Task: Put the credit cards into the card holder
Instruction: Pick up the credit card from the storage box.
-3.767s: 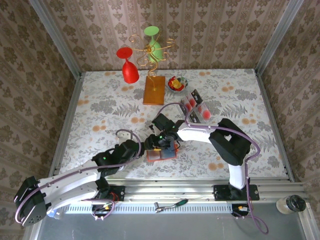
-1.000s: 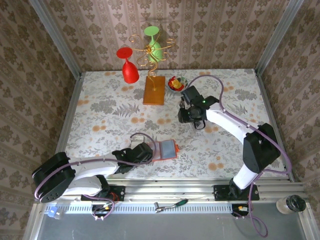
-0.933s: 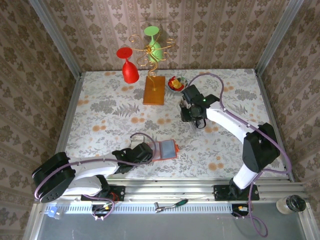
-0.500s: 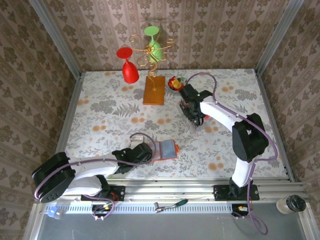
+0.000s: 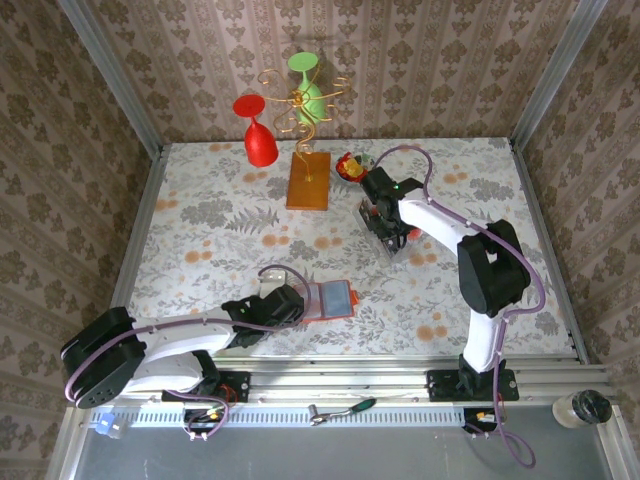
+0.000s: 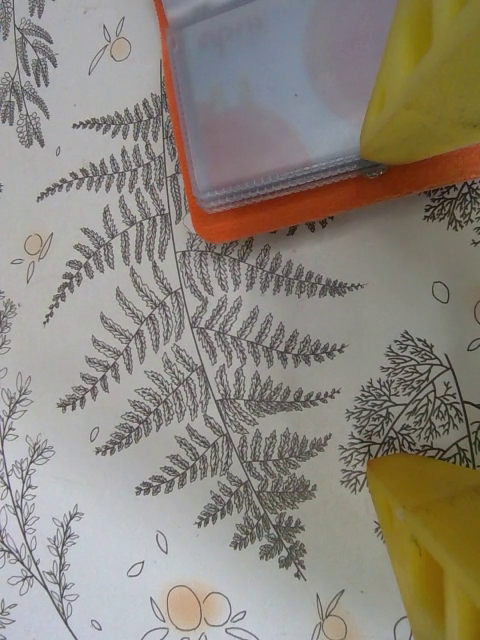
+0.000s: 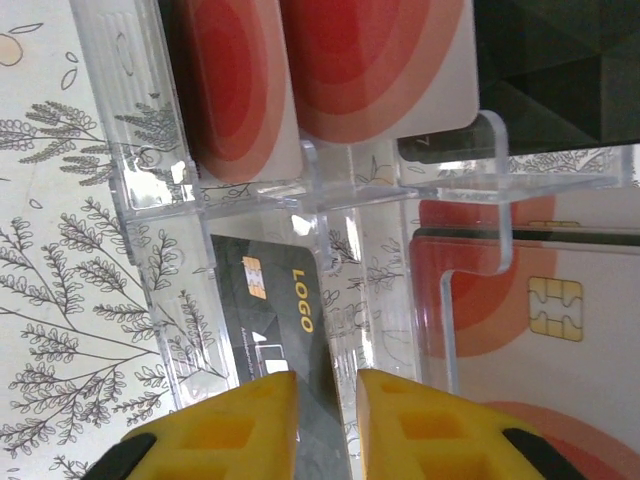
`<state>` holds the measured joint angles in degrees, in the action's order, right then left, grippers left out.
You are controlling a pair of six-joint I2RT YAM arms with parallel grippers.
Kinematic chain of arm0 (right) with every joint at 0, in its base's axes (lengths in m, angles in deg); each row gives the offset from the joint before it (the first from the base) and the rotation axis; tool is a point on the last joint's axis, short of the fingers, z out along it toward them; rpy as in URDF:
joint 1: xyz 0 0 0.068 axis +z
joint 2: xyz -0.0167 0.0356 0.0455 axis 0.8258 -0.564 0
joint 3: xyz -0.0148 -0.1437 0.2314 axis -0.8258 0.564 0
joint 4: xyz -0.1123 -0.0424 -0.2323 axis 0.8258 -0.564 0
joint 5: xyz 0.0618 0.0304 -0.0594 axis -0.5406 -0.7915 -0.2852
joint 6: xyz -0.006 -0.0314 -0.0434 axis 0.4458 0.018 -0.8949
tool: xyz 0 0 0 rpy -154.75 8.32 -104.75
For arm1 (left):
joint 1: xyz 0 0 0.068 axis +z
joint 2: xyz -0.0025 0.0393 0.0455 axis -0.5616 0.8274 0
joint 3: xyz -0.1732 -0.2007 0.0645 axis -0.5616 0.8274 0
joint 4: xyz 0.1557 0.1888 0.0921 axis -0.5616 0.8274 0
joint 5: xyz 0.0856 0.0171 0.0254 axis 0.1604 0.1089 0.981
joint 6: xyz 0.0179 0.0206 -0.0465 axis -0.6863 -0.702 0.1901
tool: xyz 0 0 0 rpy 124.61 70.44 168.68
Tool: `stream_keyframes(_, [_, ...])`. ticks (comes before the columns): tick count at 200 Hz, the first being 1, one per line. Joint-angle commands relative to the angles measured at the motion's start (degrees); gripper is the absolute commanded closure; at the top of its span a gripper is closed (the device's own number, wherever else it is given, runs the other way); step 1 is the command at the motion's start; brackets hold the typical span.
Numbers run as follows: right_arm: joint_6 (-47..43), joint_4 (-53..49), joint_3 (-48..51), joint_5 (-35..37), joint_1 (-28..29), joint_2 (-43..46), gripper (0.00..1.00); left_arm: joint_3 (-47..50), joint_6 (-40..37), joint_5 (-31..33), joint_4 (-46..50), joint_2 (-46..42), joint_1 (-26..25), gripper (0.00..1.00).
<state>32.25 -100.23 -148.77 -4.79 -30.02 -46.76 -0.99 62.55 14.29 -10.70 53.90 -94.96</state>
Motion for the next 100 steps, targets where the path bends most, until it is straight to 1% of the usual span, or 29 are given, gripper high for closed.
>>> stream_keyframes(1, [-0.72, -1.44, -1.01, -1.86, -0.01, -0.29, 0.81, -0.01, 0.87, 1.38, 1.42, -0.60, -0.55, 0.22])
stream_keyframes(18, [-0.82, -1.39, -0.99, -2.62, -0.05, 0.11, 0.86, 0.13, 0.93, 1.35, 1.26, -0.55, -0.55, 0.22])
stream_keyframes(52, [-1.16, -1.32, -0.88, -4.73, -0.07, 0.18, 0.91, 0.22, 1.01, 1.33, 1.31, -0.64, -0.55, 0.22])
stream_keyframes(62, [-1.31, -1.29, -0.72, -5.25, -0.07, 0.31, 0.94, 0.22, 0.97, 1.33, 1.25, -0.64, -0.55, 0.22])
stream_keyframes(77, [-1.80, -1.33, -0.79, -6.51, -0.12, 0.52, 0.96, 0.22, 0.94, 1.35, 1.26, -0.73, -0.55, 0.22])
stream_keyframes(85, [-2.07, -1.45, -0.92, -7.50, -0.16, 0.65, 0.98, 0.22, 0.97, 1.33, 1.26, -0.69, -0.55, 0.22])
stream_keyframes(100, [-2.32, -1.83, -1.15, -9.28, -0.40, 0.91, 0.99, 0.22, 1.01, 1.33, 1.26, -0.73, -0.55, 0.22])
